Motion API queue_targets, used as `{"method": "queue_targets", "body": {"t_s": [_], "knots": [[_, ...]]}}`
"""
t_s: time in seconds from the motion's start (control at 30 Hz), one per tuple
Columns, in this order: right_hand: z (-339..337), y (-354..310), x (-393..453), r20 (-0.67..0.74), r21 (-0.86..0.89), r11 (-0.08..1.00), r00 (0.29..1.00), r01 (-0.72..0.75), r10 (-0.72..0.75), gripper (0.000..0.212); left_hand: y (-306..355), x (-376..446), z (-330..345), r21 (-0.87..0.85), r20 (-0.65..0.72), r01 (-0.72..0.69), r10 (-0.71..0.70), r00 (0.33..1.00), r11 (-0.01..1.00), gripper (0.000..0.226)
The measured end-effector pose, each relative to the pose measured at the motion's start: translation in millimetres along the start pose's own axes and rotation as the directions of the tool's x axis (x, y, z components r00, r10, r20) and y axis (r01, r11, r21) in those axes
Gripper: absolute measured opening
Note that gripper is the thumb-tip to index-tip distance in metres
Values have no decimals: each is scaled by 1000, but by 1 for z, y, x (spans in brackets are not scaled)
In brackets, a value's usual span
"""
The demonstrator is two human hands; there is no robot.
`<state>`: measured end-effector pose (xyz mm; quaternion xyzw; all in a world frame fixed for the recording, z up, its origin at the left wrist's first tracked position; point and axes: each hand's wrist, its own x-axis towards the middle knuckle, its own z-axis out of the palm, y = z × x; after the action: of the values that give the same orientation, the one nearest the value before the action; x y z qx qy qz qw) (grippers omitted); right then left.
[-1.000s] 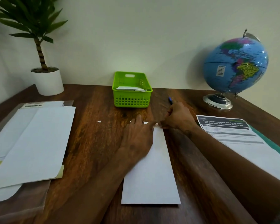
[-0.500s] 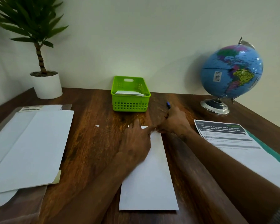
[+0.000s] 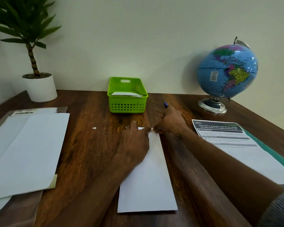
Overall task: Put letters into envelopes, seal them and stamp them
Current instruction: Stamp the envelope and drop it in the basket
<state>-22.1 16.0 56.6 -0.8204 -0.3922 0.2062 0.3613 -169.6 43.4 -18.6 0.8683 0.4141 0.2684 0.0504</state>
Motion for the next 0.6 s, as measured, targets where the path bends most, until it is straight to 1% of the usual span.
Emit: {"method": "queue_targets", "body": {"t_s": [0.13, 0.6], "knots": [[-1, -3, 1, -5, -57, 998, 1000, 8, -8, 63, 0, 1, -1, 12, 19, 3, -4, 1000, 1000, 39], [1, -9, -1, 21, -223, 974, 999, 30, -26, 64, 3, 1, -2, 52, 38, 11, -13, 999, 999, 39]]}}
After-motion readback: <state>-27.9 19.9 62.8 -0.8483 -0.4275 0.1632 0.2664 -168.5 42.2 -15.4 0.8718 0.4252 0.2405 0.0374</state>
